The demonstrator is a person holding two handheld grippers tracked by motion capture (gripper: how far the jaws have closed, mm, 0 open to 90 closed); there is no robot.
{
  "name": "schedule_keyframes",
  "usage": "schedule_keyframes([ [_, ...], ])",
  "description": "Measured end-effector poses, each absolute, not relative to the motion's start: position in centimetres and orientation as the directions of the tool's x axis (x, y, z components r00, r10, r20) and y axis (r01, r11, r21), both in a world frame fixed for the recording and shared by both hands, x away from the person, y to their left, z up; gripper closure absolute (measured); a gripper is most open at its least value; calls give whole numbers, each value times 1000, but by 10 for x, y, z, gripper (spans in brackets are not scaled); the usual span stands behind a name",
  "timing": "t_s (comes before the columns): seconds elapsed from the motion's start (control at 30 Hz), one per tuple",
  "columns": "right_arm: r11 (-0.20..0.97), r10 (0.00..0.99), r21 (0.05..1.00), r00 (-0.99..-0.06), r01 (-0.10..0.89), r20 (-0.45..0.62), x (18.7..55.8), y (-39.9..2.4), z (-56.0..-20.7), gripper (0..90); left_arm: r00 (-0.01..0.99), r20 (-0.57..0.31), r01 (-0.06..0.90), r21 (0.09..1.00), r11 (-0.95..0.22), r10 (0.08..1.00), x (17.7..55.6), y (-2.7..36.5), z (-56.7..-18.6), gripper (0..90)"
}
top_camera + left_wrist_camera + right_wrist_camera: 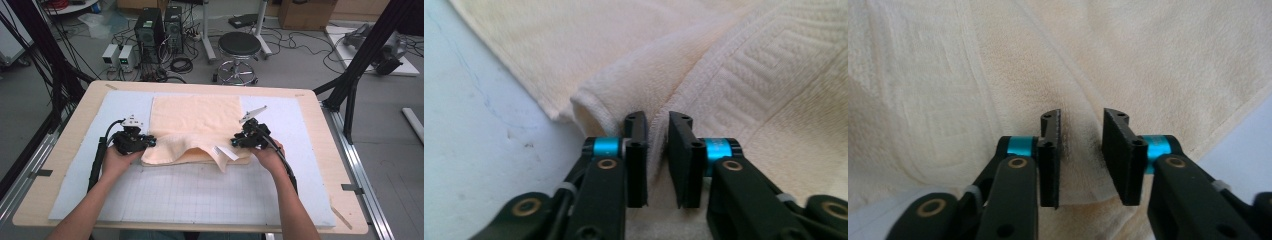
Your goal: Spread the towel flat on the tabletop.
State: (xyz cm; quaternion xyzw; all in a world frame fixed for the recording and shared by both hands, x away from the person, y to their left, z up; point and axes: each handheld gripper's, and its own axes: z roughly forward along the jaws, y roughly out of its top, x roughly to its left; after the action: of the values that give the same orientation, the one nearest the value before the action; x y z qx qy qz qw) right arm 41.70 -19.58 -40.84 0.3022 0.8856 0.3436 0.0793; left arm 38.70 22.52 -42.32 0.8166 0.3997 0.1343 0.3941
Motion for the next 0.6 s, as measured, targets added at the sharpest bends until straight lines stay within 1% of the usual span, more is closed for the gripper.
schedule_keyframes([
  [0.07, 567, 585, 667, -806, 483, 87, 417, -200, -407, 643, 646, -77, 530, 762, -373, 760, 384, 227, -419, 679],
  [0.13, 562, 583, 682, -809, 468, 74, 411, -203, -399, 631, 642, -90, 522, 778, -349, 761, 380, 231, -412, 637],
  [0.23, 554, 543, 722, -837, 415, 64, 396, -206, -384, 630, 649, -86, 499, 798, -338, 756, 370, 235, -402, 622],
  [0.3, 562, 505, 738, -862, 374, 52, 383, -204, -377, 634, 662, -95, 484, 812, -327, 744, 363, 238, -395, 589],
  [0.33, 564, 487, 745, -872, 357, 49, 378, -203, -377, 635, 669, -93, 475, 816, -328, 738, 359, 239, -393, 587],
  [0.4, 582, 455, 742, -889, 332, 41, 369, -200, -380, 637, 692, -100, 459, 825, -329, 715, 352, 240, -391, 570],
  [0.47, 602, 447, 730, -894, 324, 28, 364, -196, -387, 634, 721, -99, 441, 829, -344, 686, 347, 236, -394, 571],
  [0.53, 605, 441, 719, -896, 341, 54, 366, -193, -396, 592, 751, -113, 447, 812, -374, 650, 346, 231, -402, 570],
  [0.6, 619, 442, 701, -895, 354, 63, 369, -186, -403, 550, 766, -118, 469, 775, -424, 631, 349, 222, -412, 564],
])
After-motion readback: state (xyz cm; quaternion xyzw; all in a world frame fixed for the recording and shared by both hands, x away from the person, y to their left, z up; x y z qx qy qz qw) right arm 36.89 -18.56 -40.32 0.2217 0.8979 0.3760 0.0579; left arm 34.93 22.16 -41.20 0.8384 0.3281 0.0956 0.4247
